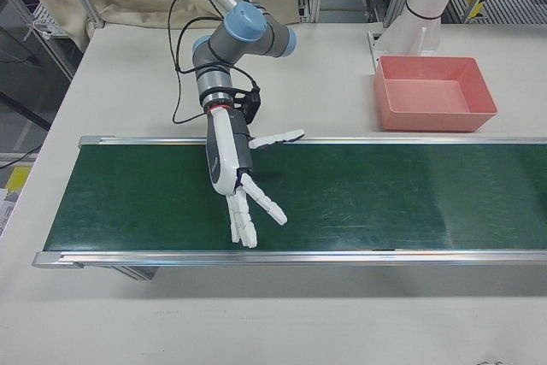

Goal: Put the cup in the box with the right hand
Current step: 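Open the right hand and wait beside the belt for the blue cup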

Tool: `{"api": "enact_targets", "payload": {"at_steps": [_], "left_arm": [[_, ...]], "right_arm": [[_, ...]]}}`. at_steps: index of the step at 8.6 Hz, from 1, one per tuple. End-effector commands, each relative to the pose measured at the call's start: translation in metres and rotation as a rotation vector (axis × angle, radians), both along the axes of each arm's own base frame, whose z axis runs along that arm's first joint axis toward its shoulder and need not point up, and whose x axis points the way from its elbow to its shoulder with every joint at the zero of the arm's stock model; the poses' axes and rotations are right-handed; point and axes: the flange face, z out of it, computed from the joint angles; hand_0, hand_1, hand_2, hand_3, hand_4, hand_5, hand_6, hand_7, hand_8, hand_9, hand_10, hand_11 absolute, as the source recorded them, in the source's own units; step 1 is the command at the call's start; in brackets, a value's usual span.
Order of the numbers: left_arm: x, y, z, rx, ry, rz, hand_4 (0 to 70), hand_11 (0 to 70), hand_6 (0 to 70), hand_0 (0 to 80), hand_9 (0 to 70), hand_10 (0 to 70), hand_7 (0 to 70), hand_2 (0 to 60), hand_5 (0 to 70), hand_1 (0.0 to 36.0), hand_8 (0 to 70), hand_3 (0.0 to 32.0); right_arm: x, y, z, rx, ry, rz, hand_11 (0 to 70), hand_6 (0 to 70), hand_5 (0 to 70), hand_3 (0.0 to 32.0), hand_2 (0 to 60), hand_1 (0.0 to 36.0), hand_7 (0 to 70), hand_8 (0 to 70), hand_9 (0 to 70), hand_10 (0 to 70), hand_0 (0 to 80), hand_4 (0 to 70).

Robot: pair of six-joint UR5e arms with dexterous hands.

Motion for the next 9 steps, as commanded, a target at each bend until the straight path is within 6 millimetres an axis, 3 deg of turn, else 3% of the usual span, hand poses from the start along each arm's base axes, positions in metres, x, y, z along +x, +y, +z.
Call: {"api": "enact_targets", "payload": {"at_steps": [1, 2, 4, 5, 6, 8, 9], "left_arm": [[0.0, 0.0, 0.0, 0.0, 0.0, 0.0, 0.0, 0.0, 0.0, 0.0, 0.0, 0.0, 0.0, 0.0, 0.0, 0.0, 0.0, 0.0], [0.0, 0.0, -0.001, 0.0, 0.0, 0.0, 0.0, 0.0, 0.0, 0.0, 0.0, 0.0, 0.0, 0.0, 0.0, 0.0, 0.0, 0.0], [0.0, 0.0, -0.001, 0.0, 0.0, 0.0, 0.0, 0.0, 0.0, 0.0, 0.0, 0.0, 0.0, 0.0, 0.0, 0.0, 0.0, 0.0], [0.0, 0.0, 0.0, 0.0, 0.0, 0.0, 0.0, 0.0, 0.0, 0.0, 0.0, 0.0, 0.0, 0.0, 0.0, 0.0, 0.0, 0.0], [0.0, 0.0, 0.0, 0.0, 0.0, 0.0, 0.0, 0.0, 0.0, 0.0, 0.0, 0.0, 0.0, 0.0, 0.0, 0.0, 0.0, 0.0], [0.0, 0.0, 0.0, 0.0, 0.0, -0.001, 0.0, 0.0, 0.0, 0.0, 0.0, 0.0, 0.0, 0.0, 0.0, 0.0, 0.0, 0.0], [0.0, 0.0, 0.0, 0.0, 0.0, 0.0, 0.0, 0.0, 0.0, 0.0, 0.0, 0.0, 0.0, 0.0, 0.0, 0.0, 0.0, 0.0]], "right_arm": [[0.002, -0.001, 0.0, 0.0, -0.005, 0.003, 2.4, 2.7, 3.7, 2.2, 3.1, 7.0, 9.2, 3.0, 7.1, 0.7, 45.4, 3.0], [0.006, 0.001, 0.003, -0.006, -0.002, 0.006, 2.4, 2.6, 3.7, 2.0, 15.5, 10.5, 8.4, 2.9, 6.9, 0.7, 42.2, 1.6], [0.007, 0.006, 0.011, -0.015, 0.03, 0.004, 2.6, 2.4, 3.6, 2.6, 3.0, 6.2, 7.6, 2.9, 6.6, 0.9, 45.0, 1.9], [0.007, 0.004, 0.009, -0.002, 0.08, 0.017, 2.8, 2.5, 3.7, 2.6, 6.0, 7.5, 7.7, 2.8, 6.5, 1.0, 44.5, 1.8], [0.007, 0.003, 0.014, 0.001, 0.148, 0.026, 3.1, 2.3, 3.6, 2.8, 0.0, 5.4, 7.2, 2.8, 6.4, 1.2, 45.8, 1.9], [0.008, 0.0, 0.011, 0.013, 0.165, 0.043, 4.2, 2.1, 3.6, 2.6, 9.0, 7.4, 5.3, 3.0, 6.7, 2.0, 42.4, 0.1], [0.011, -0.002, 0.01, 0.032, 0.144, 0.078, 3.9, 2.2, 3.5, 2.4, 3.0, 5.6, 5.7, 2.8, 6.5, 1.8, 44.0, 0.8]]}}
